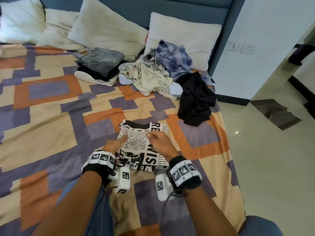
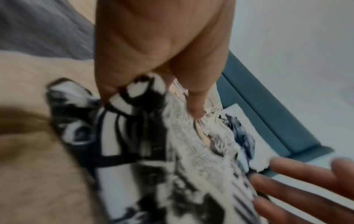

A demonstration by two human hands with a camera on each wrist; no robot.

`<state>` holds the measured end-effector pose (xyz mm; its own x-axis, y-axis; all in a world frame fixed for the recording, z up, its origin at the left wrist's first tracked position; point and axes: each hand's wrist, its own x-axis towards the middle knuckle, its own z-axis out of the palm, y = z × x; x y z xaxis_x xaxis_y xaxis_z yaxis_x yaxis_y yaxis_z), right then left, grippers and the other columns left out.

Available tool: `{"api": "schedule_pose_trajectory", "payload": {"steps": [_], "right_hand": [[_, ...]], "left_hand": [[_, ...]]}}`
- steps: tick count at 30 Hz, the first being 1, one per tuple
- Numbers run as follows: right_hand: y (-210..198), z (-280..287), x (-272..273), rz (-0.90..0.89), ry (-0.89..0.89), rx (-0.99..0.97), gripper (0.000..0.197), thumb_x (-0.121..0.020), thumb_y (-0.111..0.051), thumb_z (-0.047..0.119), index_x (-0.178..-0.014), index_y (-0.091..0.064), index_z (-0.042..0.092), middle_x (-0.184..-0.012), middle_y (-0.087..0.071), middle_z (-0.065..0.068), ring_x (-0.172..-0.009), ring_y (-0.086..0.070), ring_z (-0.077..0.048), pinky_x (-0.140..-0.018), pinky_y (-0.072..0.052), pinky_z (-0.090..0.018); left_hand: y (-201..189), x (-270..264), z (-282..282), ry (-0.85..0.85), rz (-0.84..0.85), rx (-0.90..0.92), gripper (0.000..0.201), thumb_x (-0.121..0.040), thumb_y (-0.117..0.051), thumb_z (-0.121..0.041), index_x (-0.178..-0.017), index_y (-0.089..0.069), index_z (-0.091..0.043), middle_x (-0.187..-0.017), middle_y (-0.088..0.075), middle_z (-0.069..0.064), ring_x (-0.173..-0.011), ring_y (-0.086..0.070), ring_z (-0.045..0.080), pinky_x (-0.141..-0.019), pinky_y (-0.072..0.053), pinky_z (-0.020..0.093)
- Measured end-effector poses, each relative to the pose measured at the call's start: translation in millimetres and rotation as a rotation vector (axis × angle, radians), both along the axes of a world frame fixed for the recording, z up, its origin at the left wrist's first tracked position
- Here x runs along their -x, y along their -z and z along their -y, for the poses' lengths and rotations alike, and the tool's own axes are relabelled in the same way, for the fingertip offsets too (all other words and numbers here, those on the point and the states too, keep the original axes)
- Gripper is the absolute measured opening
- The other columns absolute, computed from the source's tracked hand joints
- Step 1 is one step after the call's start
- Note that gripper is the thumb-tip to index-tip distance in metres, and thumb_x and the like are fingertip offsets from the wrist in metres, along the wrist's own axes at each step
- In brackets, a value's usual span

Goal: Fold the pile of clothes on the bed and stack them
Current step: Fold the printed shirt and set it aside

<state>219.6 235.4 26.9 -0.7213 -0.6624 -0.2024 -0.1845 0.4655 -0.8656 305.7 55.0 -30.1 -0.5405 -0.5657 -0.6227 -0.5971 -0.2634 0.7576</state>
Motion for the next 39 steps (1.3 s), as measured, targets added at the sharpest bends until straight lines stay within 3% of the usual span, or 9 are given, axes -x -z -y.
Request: {"api": "schedule_pose_trajectory", "payload": {"steps": [5,10,12,18,21,23,28,32,39], "right_hand": [[37,-44,20,-0.107,0.374,0.021,0.019,-0.099,-0.055,0.017,-0.102,-0.070,0.007,-0.101,-0.069,-0.004,-0.093,-0.062,-0.019,-0.085,-0.049,-0.033],[45,-37,23,-0.255,0.402,0.037,0.024,-0.097,-0.057,0.019,-0.116,-0.065,0.006,-0.118,-0.066,-0.008,-0.112,-0.059,-0.025,-0.099,-0.046,-0.041],[48,-23,19,-0.366,0.229,0.009,0.036,-0.099,-0.056,0.024,-0.131,-0.057,0.008,-0.137,-0.055,-0.010,-0.129,-0.047,-0.026,-0.110,-0.036,-0.041],[100,-19,22,-0.462,-0.275,-0.466,0.057,-0.105,-0.033,0.041,-0.153,-0.004,0.048,-0.164,0.014,0.005,-0.151,0.013,-0.029,-0.120,-0.008,-0.055],[100,-25,27,-0.308,-0.208,-0.364,0.066,-0.102,-0.045,0.033,-0.154,-0.006,0.044,-0.164,0.012,0.004,-0.152,0.010,-0.023,-0.122,0.004,-0.046],[89,-26,27,-0.125,0.016,-0.145,0.069,-0.096,-0.059,0.017,-0.154,-0.024,0.023,-0.162,-0.019,-0.002,-0.149,-0.020,-0.021,-0.122,-0.017,-0.043],[62,-26,32,0.313,0.418,0.035,0.018,-0.087,-0.073,0.014,-0.102,-0.064,0.009,-0.096,-0.073,-0.006,-0.079,-0.071,-0.019,-0.068,-0.058,-0.033],[43,-14,32,0.481,0.438,0.068,0.039,-0.072,-0.079,0.007,-0.109,-0.066,0.002,-0.093,-0.074,-0.017,-0.079,-0.073,-0.031,-0.073,-0.061,-0.050],[-35,-14,19,-0.243,-0.034,0.191,0.026,-0.077,-0.069,0.003,-0.093,-0.054,0.018,-0.089,-0.063,-0.002,-0.079,-0.059,-0.006,-0.072,-0.050,-0.030]], "left_hand": [[-8,-4,-16,0.074,0.061,0.269,0.033,-0.094,-0.063,-0.020,-0.116,-0.065,0.005,-0.117,-0.065,0.017,-0.111,-0.061,0.032,-0.079,-0.041,0.024],[-20,-6,-29,0.077,0.274,0.746,0.045,-0.086,-0.060,-0.008,-0.130,-0.053,-0.005,-0.135,-0.050,0.021,-0.123,-0.047,0.041,-0.098,-0.043,0.048],[-20,0,-42,0.284,0.230,1.019,0.065,-0.088,-0.060,-0.015,-0.147,-0.033,-0.012,-0.154,-0.026,0.017,-0.139,-0.029,0.039,-0.109,-0.032,0.051],[31,7,-92,0.775,0.324,0.844,0.072,-0.098,-0.032,-0.059,-0.149,0.017,-0.044,-0.157,0.030,-0.004,-0.145,0.025,0.032,-0.114,0.008,0.059],[36,6,-108,0.688,0.377,0.816,0.072,-0.100,-0.028,-0.056,-0.145,0.026,-0.045,-0.152,0.040,-0.006,-0.141,0.033,0.035,-0.112,0.011,0.064],[30,8,-111,0.676,0.381,0.801,0.072,-0.100,-0.029,-0.054,-0.145,0.026,-0.044,-0.152,0.040,-0.005,-0.140,0.033,0.036,-0.111,0.011,0.066],[18,11,-113,0.672,0.390,0.718,0.072,-0.101,-0.039,-0.043,-0.154,0.009,-0.034,-0.159,0.025,0.002,-0.144,0.019,0.042,-0.114,0.001,0.064],[-17,22,-111,0.432,0.161,0.629,0.046,-0.102,-0.036,-0.042,-0.127,-0.054,-0.009,-0.134,-0.053,0.016,-0.125,-0.049,0.037,-0.101,-0.039,0.040],[-97,20,-89,-0.130,-0.462,-0.466,0.073,-0.092,-0.028,-0.072,-0.108,-0.067,-0.011,-0.101,-0.071,0.019,-0.088,-0.069,0.033,-0.077,-0.057,0.048]]}}
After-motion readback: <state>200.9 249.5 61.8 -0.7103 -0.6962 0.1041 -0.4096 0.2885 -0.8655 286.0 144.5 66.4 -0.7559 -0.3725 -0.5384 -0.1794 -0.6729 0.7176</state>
